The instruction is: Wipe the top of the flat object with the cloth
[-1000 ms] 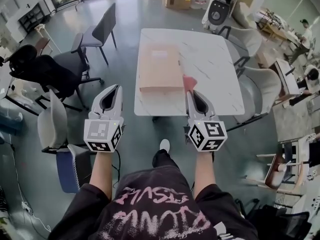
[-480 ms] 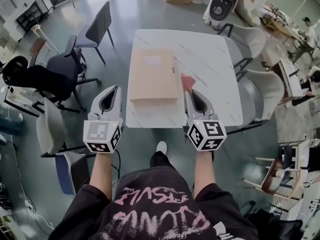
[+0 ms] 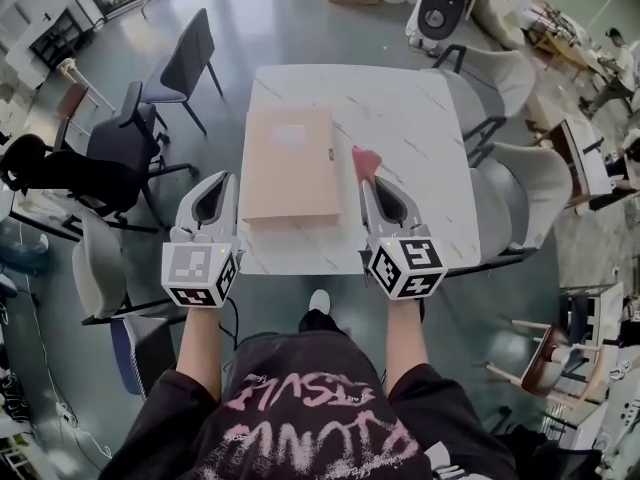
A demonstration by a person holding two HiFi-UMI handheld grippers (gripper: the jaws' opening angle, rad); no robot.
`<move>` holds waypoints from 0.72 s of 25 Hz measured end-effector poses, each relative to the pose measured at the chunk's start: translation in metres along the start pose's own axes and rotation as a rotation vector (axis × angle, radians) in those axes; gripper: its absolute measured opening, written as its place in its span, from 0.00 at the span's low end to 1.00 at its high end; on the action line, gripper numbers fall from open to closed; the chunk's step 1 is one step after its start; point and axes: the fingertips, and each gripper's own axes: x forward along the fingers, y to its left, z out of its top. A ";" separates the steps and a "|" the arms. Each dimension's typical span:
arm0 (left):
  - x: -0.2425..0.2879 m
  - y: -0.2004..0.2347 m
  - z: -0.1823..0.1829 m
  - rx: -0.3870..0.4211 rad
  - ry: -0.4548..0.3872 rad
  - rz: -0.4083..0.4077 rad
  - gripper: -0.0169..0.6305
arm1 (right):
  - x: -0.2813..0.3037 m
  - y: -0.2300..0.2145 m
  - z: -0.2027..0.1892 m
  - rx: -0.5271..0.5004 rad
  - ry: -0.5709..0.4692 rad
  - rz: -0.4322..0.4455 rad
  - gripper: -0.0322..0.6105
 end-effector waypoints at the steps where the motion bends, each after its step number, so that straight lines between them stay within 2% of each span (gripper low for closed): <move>1: 0.004 -0.001 0.001 0.002 0.000 -0.001 0.03 | 0.003 -0.003 0.000 0.000 0.001 0.003 0.13; 12: 0.038 -0.015 0.010 0.012 -0.003 -0.001 0.03 | 0.020 -0.029 0.015 -0.024 -0.017 0.025 0.13; 18: 0.039 -0.010 0.013 0.011 -0.004 0.022 0.03 | 0.026 -0.028 0.022 -0.011 -0.025 0.038 0.13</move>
